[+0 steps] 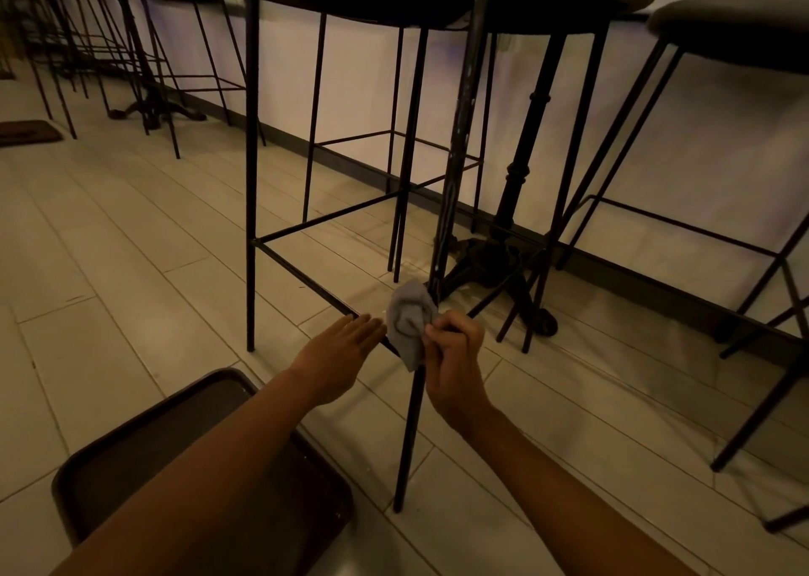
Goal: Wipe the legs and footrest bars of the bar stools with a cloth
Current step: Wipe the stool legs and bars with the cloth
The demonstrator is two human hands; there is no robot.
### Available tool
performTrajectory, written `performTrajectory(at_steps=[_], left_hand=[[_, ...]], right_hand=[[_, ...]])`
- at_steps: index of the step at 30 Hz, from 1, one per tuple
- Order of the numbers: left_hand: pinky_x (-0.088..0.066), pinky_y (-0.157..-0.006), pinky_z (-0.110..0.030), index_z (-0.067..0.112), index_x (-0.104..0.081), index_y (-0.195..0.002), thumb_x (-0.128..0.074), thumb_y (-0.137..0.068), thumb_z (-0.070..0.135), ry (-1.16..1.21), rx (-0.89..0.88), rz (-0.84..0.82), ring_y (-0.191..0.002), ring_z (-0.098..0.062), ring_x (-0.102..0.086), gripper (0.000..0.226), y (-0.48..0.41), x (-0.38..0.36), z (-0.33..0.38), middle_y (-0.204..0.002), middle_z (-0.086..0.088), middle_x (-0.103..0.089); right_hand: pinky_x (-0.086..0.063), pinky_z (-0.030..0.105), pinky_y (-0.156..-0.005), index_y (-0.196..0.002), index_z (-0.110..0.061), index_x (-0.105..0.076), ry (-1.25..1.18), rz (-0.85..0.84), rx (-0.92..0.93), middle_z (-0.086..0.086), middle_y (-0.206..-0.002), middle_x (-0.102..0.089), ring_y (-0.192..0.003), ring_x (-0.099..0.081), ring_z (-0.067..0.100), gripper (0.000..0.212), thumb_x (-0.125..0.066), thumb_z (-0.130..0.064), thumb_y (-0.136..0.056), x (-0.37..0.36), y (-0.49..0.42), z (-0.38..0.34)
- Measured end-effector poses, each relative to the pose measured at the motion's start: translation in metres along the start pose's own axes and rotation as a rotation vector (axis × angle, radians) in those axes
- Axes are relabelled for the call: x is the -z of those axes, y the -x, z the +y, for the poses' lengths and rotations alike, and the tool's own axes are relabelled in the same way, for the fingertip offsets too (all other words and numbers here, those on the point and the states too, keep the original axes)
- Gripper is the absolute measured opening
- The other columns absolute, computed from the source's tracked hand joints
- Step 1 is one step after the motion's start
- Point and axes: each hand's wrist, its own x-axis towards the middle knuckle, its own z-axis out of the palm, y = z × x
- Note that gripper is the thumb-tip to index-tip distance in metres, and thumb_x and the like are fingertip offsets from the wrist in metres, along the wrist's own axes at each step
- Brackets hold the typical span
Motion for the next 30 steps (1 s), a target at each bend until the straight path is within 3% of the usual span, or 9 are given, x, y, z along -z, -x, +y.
performTrajectory(at_steps=[2,6,12,16,18,21,23,27,30], left_hand=[[0.013,-0.111,-0.031,0.018,0.022,-0.137,-0.03,-0.097,0.01,-0.037,0.03,-0.053,-0.144,-0.02,0.013,0.066,0.0,0.0,0.005,-0.156,-0.006,0.012],[0.017,-0.11,-0.034,0.019,0.032,-0.131,-0.027,-0.097,0.012,-0.018,0.092,-0.033,-0.132,-0.02,0.03,0.068,-0.004,0.005,0.019,-0.15,-0.006,0.027],[0.006,-0.119,-0.034,0.013,0.02,-0.144,-0.027,-0.098,0.011,0.065,0.162,-0.111,-0.144,-0.023,0.011,0.066,-0.018,0.018,0.044,-0.157,-0.01,0.011],[0.007,-0.116,-0.031,0.011,0.03,-0.134,-0.026,-0.097,0.005,0.063,0.146,-0.062,-0.143,-0.021,0.016,0.068,-0.02,0.019,0.052,-0.155,-0.008,0.02],[0.006,-0.116,-0.031,0.01,0.025,-0.14,-0.028,-0.096,0.003,0.044,0.132,-0.068,-0.144,-0.022,0.012,0.069,-0.021,0.017,0.055,-0.156,-0.009,0.015],[-0.003,-0.119,-0.037,0.006,-0.01,-0.147,-0.036,-0.095,0.006,-0.016,0.078,-0.121,-0.142,-0.028,-0.016,0.059,-0.024,0.015,0.056,-0.152,-0.013,-0.021],[-0.006,-0.119,-0.04,0.004,-0.021,-0.144,-0.039,-0.095,0.008,-0.038,0.069,-0.123,-0.136,-0.031,-0.025,0.053,-0.024,0.014,0.057,-0.145,-0.016,-0.032],[0.0,-0.118,-0.041,0.004,-0.014,-0.146,-0.038,-0.095,0.008,-0.056,0.061,-0.132,-0.138,-0.034,-0.02,0.057,-0.023,0.012,0.059,-0.146,-0.017,-0.027],[0.0,-0.118,-0.042,0.003,-0.011,-0.146,-0.038,-0.095,0.01,-0.07,0.053,-0.131,-0.138,-0.035,-0.018,0.059,-0.023,0.013,0.06,-0.147,-0.017,-0.025]], right_hand=[[-0.036,0.009,-0.091,-0.094,-0.011,-0.043,-0.023,0.056,0.027,0.006,-0.105,-0.035,-0.093,-0.042,0.016,0.007,-0.039,-0.017,-0.096,0.003,-0.019,-0.001],[-0.037,0.011,-0.088,-0.096,-0.012,-0.042,-0.028,0.218,0.02,0.005,-0.105,-0.034,-0.092,-0.042,0.02,0.01,-0.037,-0.021,-0.096,0.008,-0.065,-0.01],[-0.036,0.018,-0.091,-0.109,-0.016,-0.042,0.018,0.331,-0.049,0.002,-0.109,-0.033,-0.101,-0.039,0.02,0.015,-0.039,-0.02,-0.094,0.007,-0.111,-0.019],[-0.029,0.008,-0.095,-0.12,-0.019,-0.04,0.07,0.316,-0.131,0.001,-0.112,-0.03,-0.103,-0.032,0.008,0.026,-0.037,-0.021,-0.094,0.005,-0.135,-0.026],[-0.027,0.008,-0.096,-0.124,-0.017,-0.043,0.122,0.299,-0.144,0.002,-0.113,-0.03,-0.103,-0.033,0.01,0.03,-0.041,-0.019,-0.094,0.005,-0.145,-0.027],[-0.031,0.021,-0.104,-0.129,-0.007,-0.047,0.198,0.227,-0.142,0.004,-0.127,-0.028,-0.117,-0.035,0.019,0.036,-0.044,-0.018,-0.094,0.002,-0.158,-0.027],[-0.029,0.029,-0.11,-0.135,-0.005,-0.039,0.212,0.141,-0.115,0.006,-0.136,-0.024,-0.128,-0.03,0.023,0.041,-0.045,-0.014,-0.095,-0.001,-0.163,-0.027],[-0.025,0.025,-0.114,-0.131,-0.004,-0.038,0.207,0.162,-0.007,0.008,-0.135,-0.027,-0.128,-0.031,0.024,0.036,-0.035,-0.018,-0.098,0.001,-0.17,-0.021],[-0.035,0.03,-0.106,-0.122,0.0,-0.051,0.232,0.235,0.016,0.007,-0.126,-0.032,-0.118,-0.037,0.023,0.043,-0.029,-0.029,-0.099,0.003,-0.179,-0.022]])
